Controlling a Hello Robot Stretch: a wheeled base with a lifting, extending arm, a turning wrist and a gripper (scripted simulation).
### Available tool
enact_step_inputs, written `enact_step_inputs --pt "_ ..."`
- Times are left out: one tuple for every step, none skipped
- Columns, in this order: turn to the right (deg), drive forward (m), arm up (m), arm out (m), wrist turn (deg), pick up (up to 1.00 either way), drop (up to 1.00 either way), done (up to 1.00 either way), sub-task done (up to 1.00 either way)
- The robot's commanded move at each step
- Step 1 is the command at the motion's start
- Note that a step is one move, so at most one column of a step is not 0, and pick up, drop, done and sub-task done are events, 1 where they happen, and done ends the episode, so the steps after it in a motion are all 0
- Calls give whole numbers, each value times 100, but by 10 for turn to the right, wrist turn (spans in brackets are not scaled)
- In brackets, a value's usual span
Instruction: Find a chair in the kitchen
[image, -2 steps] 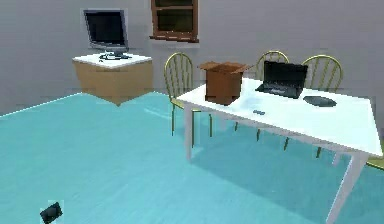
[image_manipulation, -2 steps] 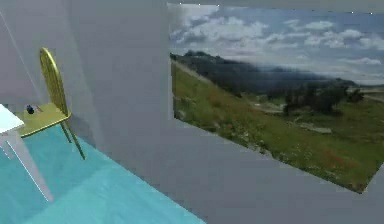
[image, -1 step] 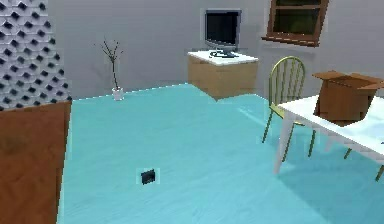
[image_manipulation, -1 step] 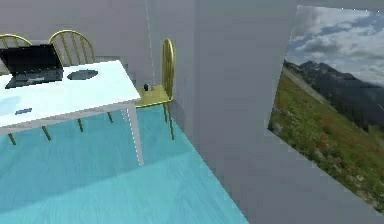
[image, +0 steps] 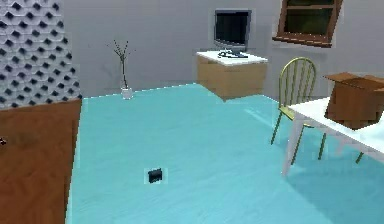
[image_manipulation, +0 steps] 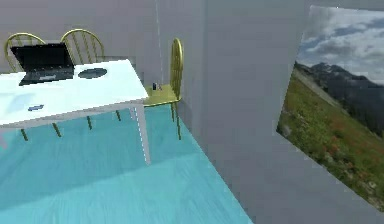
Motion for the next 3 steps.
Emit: enact_step_inputs --pt "0 100 0 0 0 0 0 0 0" --pt "60 0 0 0 0 0 0 0 0" --pt "0 40 0 0 0 0 0 0 0"
